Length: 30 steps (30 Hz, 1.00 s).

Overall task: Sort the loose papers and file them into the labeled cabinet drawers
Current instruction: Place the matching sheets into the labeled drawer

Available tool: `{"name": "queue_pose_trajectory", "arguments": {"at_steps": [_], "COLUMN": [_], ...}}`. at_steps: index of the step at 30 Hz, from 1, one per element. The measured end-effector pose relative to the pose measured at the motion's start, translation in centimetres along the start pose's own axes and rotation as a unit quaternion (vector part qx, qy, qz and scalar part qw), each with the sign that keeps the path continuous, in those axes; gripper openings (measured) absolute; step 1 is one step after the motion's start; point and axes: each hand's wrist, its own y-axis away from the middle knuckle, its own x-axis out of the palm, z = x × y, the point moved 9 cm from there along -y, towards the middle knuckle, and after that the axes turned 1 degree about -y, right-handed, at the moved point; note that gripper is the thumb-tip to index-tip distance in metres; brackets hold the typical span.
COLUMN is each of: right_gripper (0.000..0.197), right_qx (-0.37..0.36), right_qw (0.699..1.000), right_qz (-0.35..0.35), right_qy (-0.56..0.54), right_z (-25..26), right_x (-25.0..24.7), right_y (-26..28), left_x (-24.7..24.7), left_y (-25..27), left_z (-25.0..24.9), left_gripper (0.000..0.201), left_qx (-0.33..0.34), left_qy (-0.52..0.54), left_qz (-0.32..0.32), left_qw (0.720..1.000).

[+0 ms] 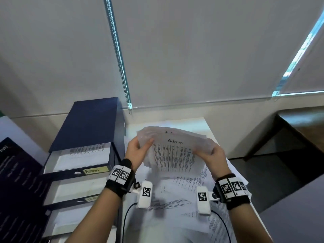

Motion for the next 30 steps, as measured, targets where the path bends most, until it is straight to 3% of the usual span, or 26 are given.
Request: {"name": "queue_pose_trajectory", "arguments": {"at_steps": [5,7,9,13,16,18,22,25,28,30], "right_gripper": [0.036,0.036,0.029,0.018,0.023,0.033,0.046,0.023,0.007,0.013], "right_qx": [0.157,0.162,0.140,0.115,0.076,0.051,0.131,0.129,0.055,0.036], "right_qw": [0.983,0.978,0.979,0.985,0.997,0.999,0.983,0.969,0.983,0.991], "right_qz": [0.014,0.020,0.026,-0.014,-0.008,0.007,0.000,0.018,0.051,0.058], "right_qy": [0.098,0.130,0.146,0.128,0.021,0.018,0.126,0.209,0.169,0.113], "right_z": [-10.6,-12.6,-12.6,-10.4,-7.0,-6.1,-10.5,-11.6,-8.2,-5.8], "right_x": [0.5,1.0,1.6,1.2,1.9,2.0,0.9,1.6,4.1,5.4], "right_y": [-0.3,-0.2,-0.5,-1.9,-1.6,-1.7,-1.8,-1.2,-0.8,-0.5], "left_x": [2.2,2.5,2.2,2.0,2.7,2.9,3.3,2.5,0.3,-1.9], "left_y": [1.0,1.4,1.3,0.3,-0.4,-1.0,-1.2,-0.1,0.8,1.0], "left_z": [5.2,6.8,8.2,7.6,5.2,3.4,3.9,7.2,5.1,1.7], "left_gripper": [0.039,0.036,0.033,0.032,0.040,0.041,0.045,0.052,0.031,0.026], "left_qx": [-0.064,-0.097,-0.122,-0.126,-0.098,-0.062,-0.080,-0.140,-0.101,-0.057], "left_qy": [0.021,-0.029,-0.071,-0.045,0.004,0.013,-0.029,-0.190,-0.128,-0.104], "left_qz": [0.071,0.067,0.049,0.041,0.069,0.079,0.111,0.118,0.067,0.042], "left_qw": [0.995,0.993,0.989,0.990,0.993,0.995,0.990,0.965,0.984,0.992]}}
